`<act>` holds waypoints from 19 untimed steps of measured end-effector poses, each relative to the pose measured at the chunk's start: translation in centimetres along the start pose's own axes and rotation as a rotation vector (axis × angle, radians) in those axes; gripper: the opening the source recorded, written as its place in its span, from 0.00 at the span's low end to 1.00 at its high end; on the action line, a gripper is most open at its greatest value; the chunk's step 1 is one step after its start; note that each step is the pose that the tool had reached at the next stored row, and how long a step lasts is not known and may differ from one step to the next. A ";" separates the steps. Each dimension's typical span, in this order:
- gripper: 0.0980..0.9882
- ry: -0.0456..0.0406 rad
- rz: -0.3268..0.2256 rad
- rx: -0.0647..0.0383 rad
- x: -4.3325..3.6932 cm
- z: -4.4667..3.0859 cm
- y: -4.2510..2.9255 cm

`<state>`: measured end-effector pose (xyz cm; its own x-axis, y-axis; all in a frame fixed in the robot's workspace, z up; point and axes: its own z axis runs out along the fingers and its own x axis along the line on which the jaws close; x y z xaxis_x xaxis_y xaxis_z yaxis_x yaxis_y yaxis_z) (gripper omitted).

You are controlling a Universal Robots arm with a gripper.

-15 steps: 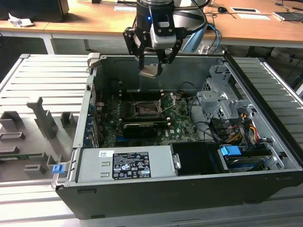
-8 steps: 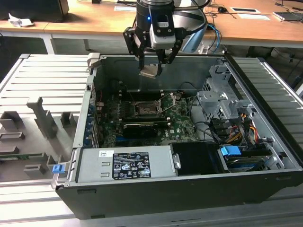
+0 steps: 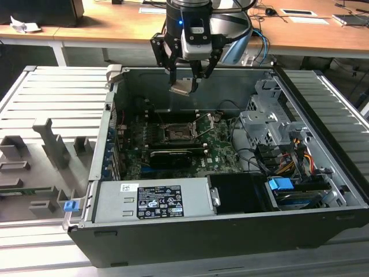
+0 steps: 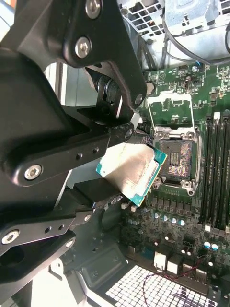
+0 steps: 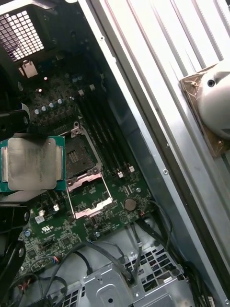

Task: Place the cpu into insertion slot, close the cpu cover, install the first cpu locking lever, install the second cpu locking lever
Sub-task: 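Place the cpu into insertion slot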

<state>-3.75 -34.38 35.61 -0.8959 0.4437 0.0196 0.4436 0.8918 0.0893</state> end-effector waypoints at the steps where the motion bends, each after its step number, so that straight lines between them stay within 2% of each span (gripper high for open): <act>1: 0.48 -0.0009 0.011 0.000 0.00 0.01 0.00; 6: 0.48 -0.0042 0.048 -0.001 0.00 0.10 0.00; 15: 0.48 -0.0046 0.052 -0.001 -0.01 0.34 -0.04; 19: 0.48 -0.0064 0.073 -0.001 -0.01 0.41 -0.04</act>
<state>-3.75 -34.38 35.19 -0.8612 0.5078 0.0197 0.5074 0.8571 0.0893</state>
